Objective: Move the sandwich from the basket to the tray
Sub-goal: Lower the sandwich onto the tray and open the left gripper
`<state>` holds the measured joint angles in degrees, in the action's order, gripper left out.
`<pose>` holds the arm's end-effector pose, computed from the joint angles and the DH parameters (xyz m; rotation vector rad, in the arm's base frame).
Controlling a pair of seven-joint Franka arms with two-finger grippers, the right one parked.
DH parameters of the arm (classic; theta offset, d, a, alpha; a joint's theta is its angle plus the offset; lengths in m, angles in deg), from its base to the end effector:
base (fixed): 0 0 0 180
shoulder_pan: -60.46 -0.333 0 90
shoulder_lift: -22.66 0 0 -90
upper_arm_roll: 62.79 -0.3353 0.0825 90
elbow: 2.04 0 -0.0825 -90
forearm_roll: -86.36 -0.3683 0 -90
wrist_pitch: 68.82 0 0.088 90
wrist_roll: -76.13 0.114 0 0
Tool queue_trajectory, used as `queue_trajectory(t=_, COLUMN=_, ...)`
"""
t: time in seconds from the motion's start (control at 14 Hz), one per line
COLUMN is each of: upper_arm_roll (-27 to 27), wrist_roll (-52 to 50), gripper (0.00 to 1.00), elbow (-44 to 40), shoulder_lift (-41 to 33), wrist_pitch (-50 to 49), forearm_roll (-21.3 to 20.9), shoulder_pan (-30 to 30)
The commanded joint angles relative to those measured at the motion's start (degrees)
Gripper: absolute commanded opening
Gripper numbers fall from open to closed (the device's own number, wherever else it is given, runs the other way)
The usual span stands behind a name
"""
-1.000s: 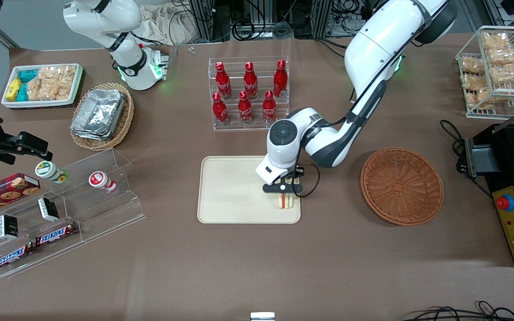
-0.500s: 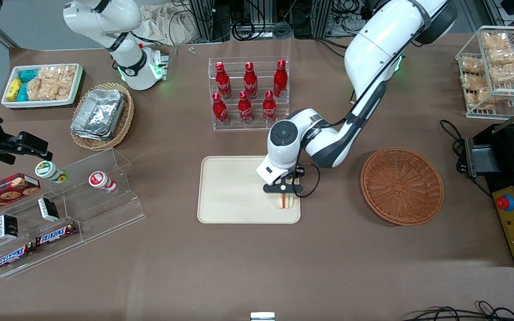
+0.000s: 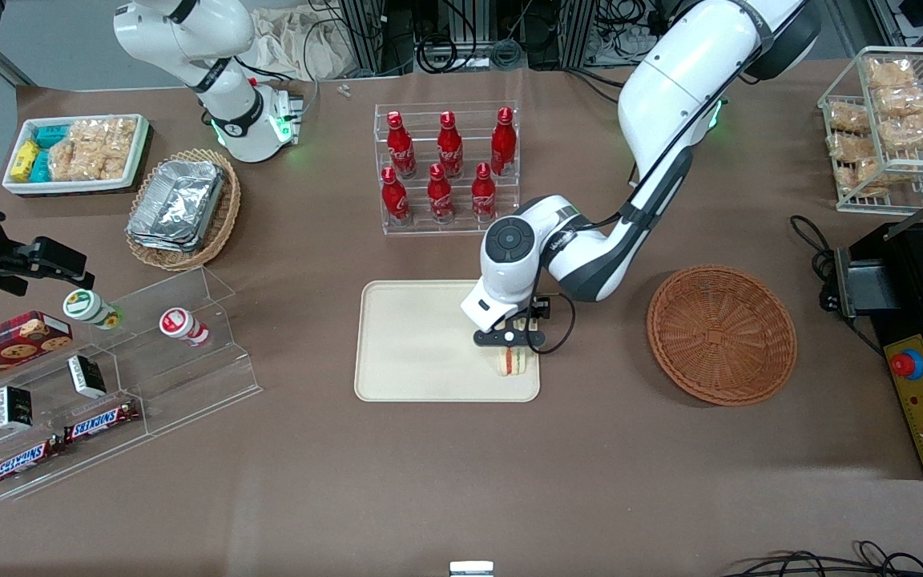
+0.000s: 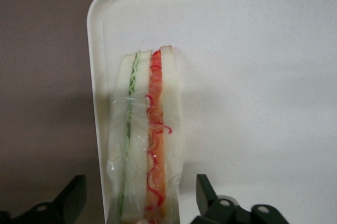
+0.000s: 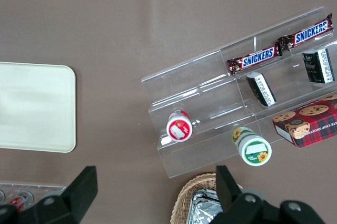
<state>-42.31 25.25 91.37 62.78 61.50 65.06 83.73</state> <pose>0.5283 -0.4423 0.2469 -3.1049 0.0631 -0.0639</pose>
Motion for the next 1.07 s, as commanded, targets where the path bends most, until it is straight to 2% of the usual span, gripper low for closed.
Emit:
queue_trajectory(t=0.0, upper_arm_roll=-0.2, wrist_roll=-2.1, gripper=1.00, elbow=0.7, shoulder_lift=-0.6, wrist_pitch=0.8, forearm_roll=-1.6, shoulder_pan=0.1)
queue_trajectory(t=0.21, upper_arm_roll=-0.2, wrist_roll=-1.9, gripper=1.00, elbow=0.6, shoulder_lift=-1.2, wrist_pitch=0.3, forearm_roll=-1.6, shoulder_pan=0.1)
queue_trajectory(t=0.43, upper_arm_roll=-0.1, wrist_roll=-2.2, gripper=0.99, elbow=-1.5, shoulder_lift=-2.1, wrist_pitch=-4.8, forearm_roll=-0.6, shoulder_pan=-0.1)
queue_trajectory(t=0.86, upper_arm_roll=0.0, wrist_roll=-1.2, gripper=0.99, elbow=-3.1, shoulder_lift=-11.1, wrist_pitch=-13.4, forearm_roll=7.0, shoulder_pan=-6.0)
queue_trajectory(t=1.0, upper_arm_roll=0.1, wrist_roll=-1.0, gripper=0.99, elbow=-3.1, shoulder_lift=-13.7, wrist_pitch=-16.8, forearm_roll=7.1, shoulder_pan=-8.2)
